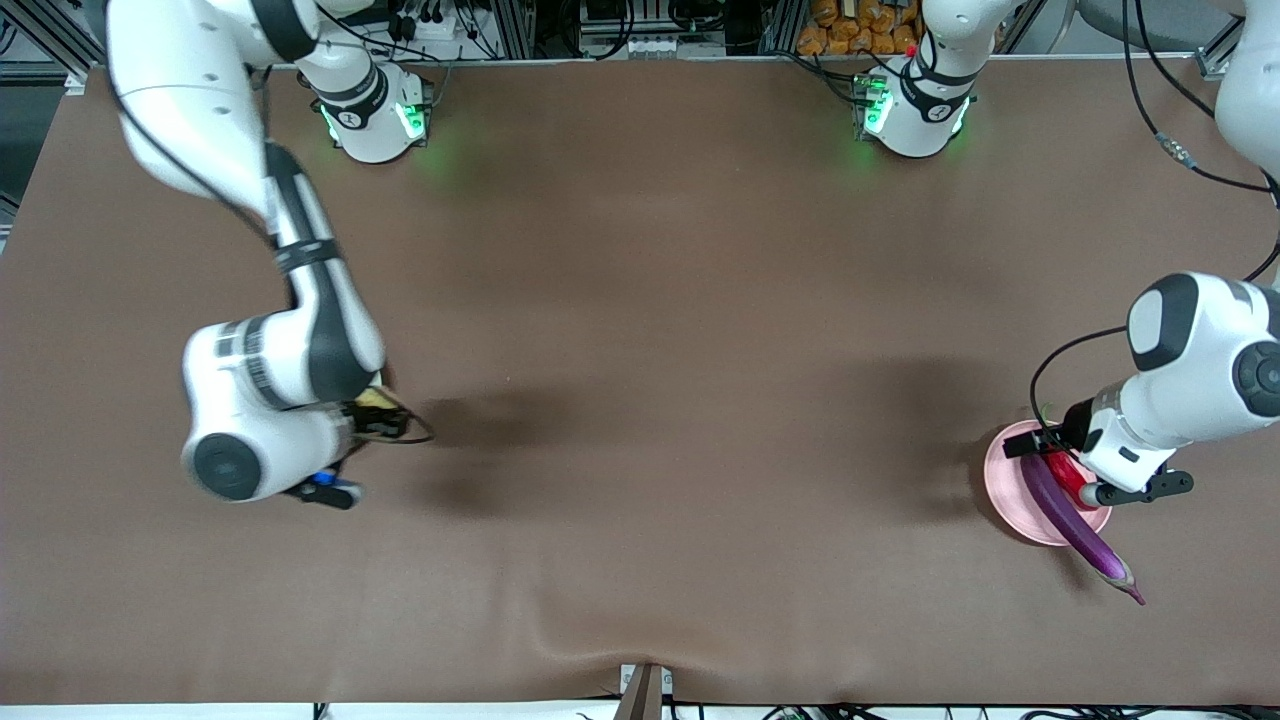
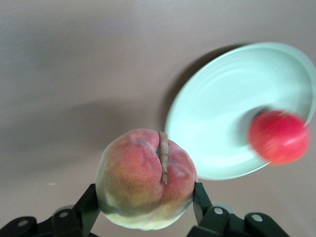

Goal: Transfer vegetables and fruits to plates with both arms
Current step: 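Place the peach on the green plate while the left gripper withdraws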

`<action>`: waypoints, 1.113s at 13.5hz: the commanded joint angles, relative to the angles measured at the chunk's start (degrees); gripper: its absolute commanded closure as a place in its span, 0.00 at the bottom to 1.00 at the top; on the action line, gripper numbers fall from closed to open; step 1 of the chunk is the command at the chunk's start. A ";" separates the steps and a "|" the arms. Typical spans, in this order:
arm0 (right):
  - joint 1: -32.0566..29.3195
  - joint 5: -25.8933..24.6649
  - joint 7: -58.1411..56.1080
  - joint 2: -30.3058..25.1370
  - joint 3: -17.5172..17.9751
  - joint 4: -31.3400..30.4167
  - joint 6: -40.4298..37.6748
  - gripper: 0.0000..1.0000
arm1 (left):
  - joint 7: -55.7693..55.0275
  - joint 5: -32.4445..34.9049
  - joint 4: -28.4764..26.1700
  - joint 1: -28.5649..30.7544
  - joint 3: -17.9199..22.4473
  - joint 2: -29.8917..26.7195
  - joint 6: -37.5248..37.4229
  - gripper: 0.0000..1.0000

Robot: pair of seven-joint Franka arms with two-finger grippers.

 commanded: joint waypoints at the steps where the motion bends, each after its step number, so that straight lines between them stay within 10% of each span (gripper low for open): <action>1: -4.36 -2.49 -6.18 -1.31 1.10 -4.68 2.56 1.00 | 0.05 -1.00 1.55 0.27 -3.22 -7.49 -7.61 0.00; 9: -6.04 -2.50 -8.91 -4.38 1.27 -18.49 11.80 1.00 | 4.53 -3.19 17.74 -3.83 -7.38 -10.99 -26.62 0.00; 10: -6.04 -2.33 -8.91 -4.38 1.27 -18.41 11.72 0.69 | 4.54 -4.15 17.74 -7.78 -3.01 -14.49 -27.93 0.00; 11: -6.04 -2.24 -8.82 -4.38 1.36 -18.15 11.63 0.03 | 4.54 -6.25 17.82 -13.56 2.95 -18.10 -28.55 0.00; 15: -5.87 -0.75 -8.56 -5.44 1.71 -9.22 5.33 0.00 | 9.45 -21.64 17.04 -33.43 30.28 -27.87 -29.87 0.00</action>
